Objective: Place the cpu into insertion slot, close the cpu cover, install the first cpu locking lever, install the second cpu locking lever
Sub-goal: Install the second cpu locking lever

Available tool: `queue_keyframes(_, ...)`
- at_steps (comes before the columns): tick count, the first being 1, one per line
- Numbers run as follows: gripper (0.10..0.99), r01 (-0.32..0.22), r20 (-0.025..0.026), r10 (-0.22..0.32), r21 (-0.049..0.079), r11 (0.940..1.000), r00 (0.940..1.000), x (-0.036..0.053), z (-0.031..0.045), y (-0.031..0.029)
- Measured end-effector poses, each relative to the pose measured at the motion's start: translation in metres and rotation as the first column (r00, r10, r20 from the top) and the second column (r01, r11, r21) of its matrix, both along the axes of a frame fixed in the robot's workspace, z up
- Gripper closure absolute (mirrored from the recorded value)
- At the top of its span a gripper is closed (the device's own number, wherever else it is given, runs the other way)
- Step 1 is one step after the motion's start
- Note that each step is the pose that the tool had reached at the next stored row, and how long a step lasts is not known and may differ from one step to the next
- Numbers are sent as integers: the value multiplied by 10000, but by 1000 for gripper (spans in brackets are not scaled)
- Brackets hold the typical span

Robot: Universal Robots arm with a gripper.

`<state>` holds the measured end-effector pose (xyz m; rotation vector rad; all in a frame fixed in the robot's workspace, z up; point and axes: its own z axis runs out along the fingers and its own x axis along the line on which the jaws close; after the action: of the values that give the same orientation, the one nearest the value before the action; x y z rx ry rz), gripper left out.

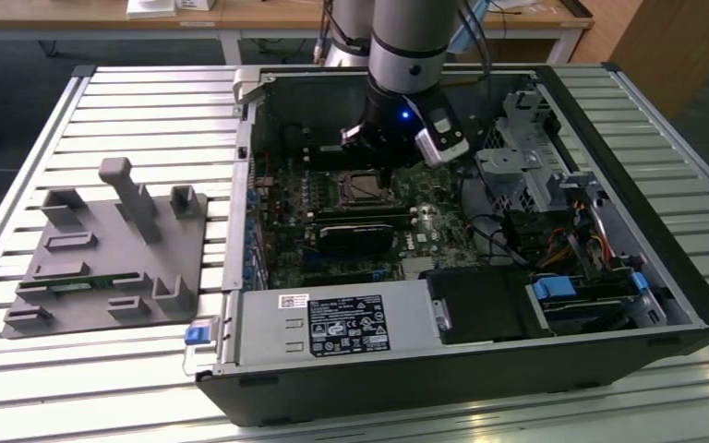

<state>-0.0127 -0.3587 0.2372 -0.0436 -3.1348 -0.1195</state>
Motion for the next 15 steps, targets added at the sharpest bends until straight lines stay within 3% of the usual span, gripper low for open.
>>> queue_keyframes(3,980,1,-81,-1,22,10000,10000,0,-1,-54)
queue_keyframes(5,980,0,-123,1,149,9999,9999,0,-5,-86)
queue_keyframes(8,980,0,-130,3,287,9996,9999,0,-14,-126)
queue_keyframes(15,980,0,-132,4,295,9996,9999,-77,-26,-189)
